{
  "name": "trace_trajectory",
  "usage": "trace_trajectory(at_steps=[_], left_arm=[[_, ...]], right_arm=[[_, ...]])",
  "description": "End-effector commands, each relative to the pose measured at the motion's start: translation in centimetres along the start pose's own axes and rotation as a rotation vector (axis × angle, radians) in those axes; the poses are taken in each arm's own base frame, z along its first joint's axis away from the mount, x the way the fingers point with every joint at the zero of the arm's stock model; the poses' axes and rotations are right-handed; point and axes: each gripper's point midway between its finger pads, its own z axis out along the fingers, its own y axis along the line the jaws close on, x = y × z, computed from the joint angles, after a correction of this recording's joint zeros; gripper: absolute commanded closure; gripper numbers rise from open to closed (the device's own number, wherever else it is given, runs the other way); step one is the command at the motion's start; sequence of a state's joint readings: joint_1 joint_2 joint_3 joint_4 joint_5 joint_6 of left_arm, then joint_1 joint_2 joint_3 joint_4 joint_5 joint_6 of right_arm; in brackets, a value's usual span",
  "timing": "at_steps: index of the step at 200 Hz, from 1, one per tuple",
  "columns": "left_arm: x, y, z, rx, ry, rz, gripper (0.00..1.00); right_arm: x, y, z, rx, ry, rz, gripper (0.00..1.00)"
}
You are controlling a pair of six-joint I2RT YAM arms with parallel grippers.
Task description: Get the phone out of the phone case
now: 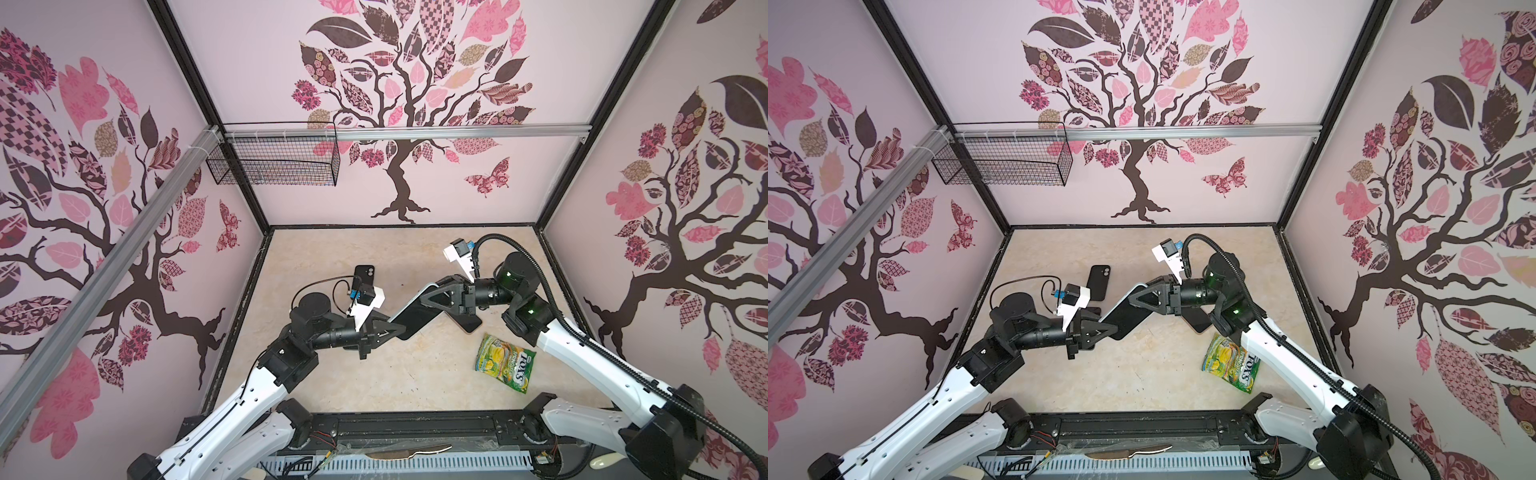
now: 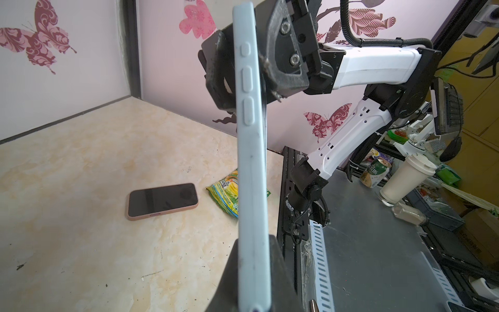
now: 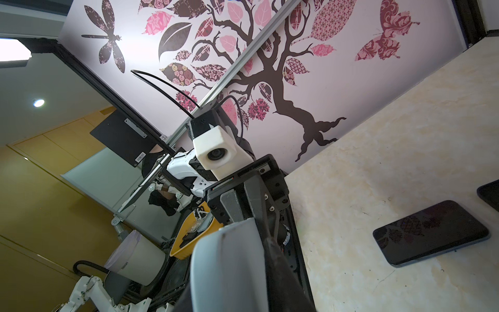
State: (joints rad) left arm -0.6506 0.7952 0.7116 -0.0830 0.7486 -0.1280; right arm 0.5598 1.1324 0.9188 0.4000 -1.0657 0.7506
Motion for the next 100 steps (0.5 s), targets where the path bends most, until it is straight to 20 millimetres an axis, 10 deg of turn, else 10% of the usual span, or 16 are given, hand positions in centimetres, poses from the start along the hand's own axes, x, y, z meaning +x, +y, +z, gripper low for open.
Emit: trace_trajectory(at_steps=[1, 100], left_arm=[[-0.8, -0.2, 0.1, -0.009, -0.041, 0.167, 1.0], [-0.8, -0.3, 0.3, 0.008, -0.048, 0.15, 1.0]], right_arm=[[-1.6, -0.5, -0.2, 0.053, -0.106, 0.121, 0.67], [-1.4, 3.4, -1.3, -0.032, -0.119, -0.166, 0.33]])
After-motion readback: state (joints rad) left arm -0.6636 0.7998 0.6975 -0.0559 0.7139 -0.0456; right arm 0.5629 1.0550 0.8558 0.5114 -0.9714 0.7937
